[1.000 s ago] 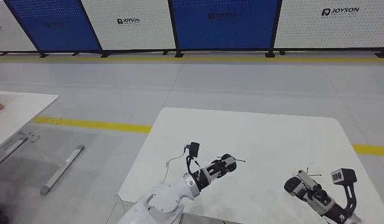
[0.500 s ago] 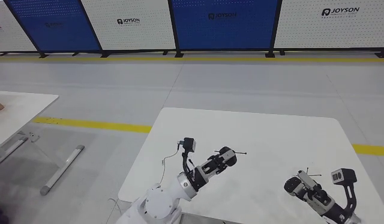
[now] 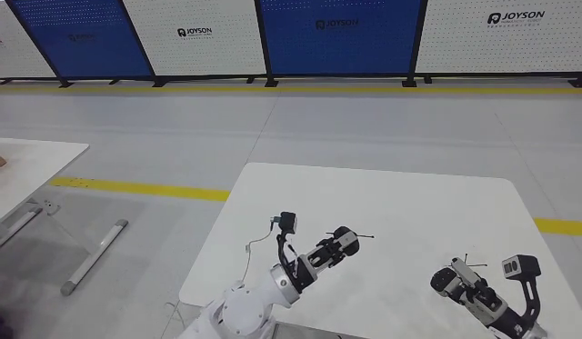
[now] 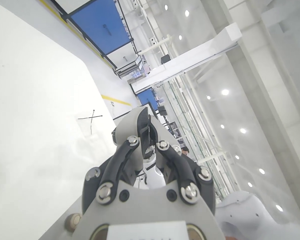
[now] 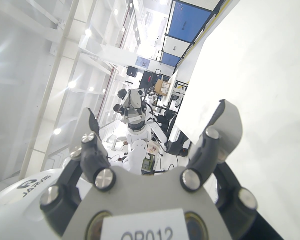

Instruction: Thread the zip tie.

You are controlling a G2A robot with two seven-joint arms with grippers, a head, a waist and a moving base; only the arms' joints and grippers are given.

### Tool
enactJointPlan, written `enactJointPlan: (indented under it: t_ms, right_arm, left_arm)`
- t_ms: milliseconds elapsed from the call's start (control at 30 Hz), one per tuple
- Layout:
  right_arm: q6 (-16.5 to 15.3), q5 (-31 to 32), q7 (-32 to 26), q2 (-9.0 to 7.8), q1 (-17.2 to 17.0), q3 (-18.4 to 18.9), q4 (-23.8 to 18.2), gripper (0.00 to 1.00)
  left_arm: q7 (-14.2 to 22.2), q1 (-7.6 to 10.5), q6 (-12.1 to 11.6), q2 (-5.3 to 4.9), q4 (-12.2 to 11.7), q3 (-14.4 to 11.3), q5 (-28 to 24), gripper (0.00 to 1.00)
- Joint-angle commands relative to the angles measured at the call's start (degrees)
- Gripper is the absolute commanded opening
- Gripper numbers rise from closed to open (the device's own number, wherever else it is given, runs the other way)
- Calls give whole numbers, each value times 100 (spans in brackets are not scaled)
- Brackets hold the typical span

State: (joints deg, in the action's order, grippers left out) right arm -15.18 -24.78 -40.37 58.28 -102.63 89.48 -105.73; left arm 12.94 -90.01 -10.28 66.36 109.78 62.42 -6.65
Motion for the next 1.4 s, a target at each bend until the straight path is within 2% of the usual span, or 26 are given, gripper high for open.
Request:
enactJointPlan:
  t_ms: [0,67,100,167,1367]
  right_arm:
    - [0,0,0,0,0,0,0,100]
    - [0,0,0,0,0,0,0,100]
    - [0,0,0,0,0,0,0,100]
    - [0,0,0,0,0,0,0,100]
    - [0,0,0,0,0,0,0,100]
  left_arm:
    - [-32,55,59,12,-166,-48,-4,0]
    - [-13,117,151,23,-302,-101,-4,0]
    - [15,161,310,27,-406,-136,16,0]
    - [-50,204,393,42,-449,-157,-74,0]
    - [-50,204,393,42,-449,-157,-74,0]
